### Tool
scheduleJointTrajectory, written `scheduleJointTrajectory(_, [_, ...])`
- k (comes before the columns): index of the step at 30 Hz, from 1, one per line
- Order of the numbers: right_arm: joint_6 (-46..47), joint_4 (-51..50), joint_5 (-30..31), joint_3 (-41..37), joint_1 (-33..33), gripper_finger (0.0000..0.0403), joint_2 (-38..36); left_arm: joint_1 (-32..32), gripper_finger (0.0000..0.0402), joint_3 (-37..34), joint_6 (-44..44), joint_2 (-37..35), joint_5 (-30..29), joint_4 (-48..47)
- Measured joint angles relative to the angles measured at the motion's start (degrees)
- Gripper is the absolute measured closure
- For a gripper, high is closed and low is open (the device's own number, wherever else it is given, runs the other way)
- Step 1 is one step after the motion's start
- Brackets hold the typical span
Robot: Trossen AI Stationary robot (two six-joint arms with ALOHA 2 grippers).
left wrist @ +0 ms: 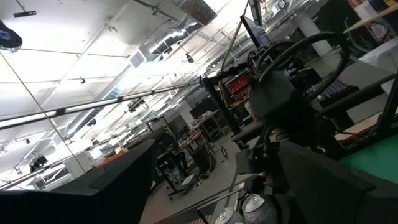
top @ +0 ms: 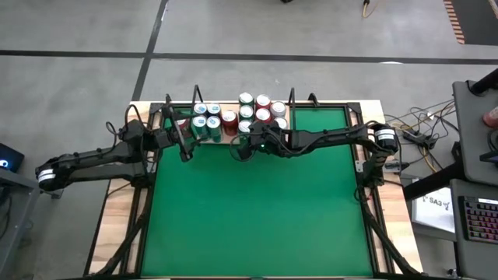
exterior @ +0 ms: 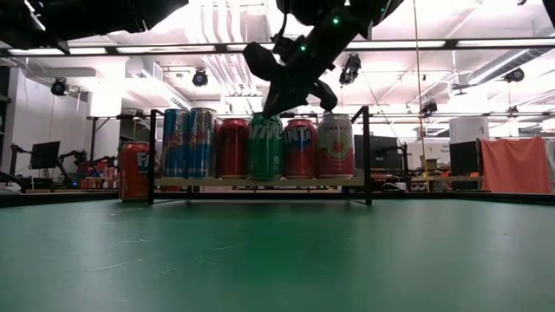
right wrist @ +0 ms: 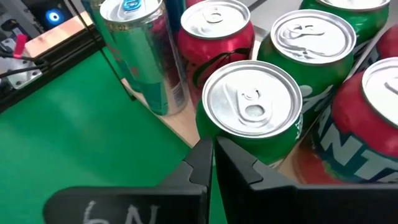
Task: Pick and place cans onto a shelf
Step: Put the green soda can on the shelf aligned with the other green soda can
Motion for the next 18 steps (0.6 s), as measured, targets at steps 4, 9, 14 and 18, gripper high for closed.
scheduleJointTrajectory(4, [-0.65,-0.01,0.08,0.0,-0.31,0.039,0.0,0.0,0.008,0.0,0.02,0.0,-0.02,-0.02])
scheduleJointTrajectory(9, [-1.15,-0.01,0.06,0.0,-0.49,0.039,0.0,0.0,0.008,0.0,0.02,-0.02,-0.02,-0.02])
scheduleJointTrajectory(14, [-1.34,-0.01,0.06,0.0,-0.6,0.039,0.0,0.0,0.008,0.0,0.02,-0.01,-0.02,-0.04])
scheduleJointTrajectory(18, [-2.1,-0.32,0.02,0.04,-0.38,0.039,-0.51,0.0,0.008,0.0,0.02,-0.02,-0.02,-0.27])
